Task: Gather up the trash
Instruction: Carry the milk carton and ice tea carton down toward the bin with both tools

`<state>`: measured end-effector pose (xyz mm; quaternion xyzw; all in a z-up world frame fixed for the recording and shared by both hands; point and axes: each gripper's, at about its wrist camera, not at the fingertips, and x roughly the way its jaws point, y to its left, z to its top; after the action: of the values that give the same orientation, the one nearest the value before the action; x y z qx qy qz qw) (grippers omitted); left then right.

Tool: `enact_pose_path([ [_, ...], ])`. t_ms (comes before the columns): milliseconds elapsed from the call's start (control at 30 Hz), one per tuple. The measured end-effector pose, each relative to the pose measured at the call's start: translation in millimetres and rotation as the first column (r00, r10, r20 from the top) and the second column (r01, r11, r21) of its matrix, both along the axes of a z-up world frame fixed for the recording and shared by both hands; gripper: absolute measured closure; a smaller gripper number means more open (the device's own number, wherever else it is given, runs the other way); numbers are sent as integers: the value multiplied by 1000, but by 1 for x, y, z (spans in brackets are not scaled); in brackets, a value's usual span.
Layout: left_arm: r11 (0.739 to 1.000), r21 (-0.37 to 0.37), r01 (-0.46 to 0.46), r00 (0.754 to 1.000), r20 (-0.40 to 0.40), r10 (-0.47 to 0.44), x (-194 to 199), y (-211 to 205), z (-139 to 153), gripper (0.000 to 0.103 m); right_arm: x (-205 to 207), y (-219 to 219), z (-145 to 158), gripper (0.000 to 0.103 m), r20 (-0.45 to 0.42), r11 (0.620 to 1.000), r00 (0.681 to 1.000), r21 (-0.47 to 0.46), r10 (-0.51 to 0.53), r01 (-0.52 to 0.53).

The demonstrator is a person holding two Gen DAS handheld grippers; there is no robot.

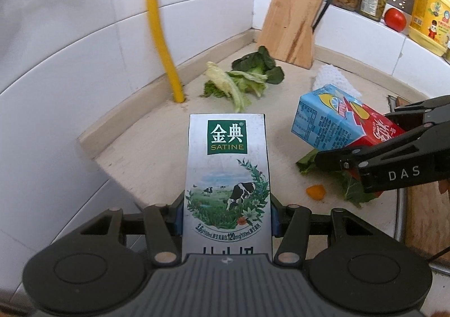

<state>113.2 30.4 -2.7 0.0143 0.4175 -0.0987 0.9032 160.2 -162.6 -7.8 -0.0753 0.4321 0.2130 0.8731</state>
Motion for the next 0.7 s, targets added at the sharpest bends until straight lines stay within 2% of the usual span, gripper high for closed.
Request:
enact_pose_path([
  [700, 992, -18, -122, 992, 3, 122, -50, 56, -1, 56, -35, 65, -1, 31, -23, 993, 992, 18, 121, -120],
])
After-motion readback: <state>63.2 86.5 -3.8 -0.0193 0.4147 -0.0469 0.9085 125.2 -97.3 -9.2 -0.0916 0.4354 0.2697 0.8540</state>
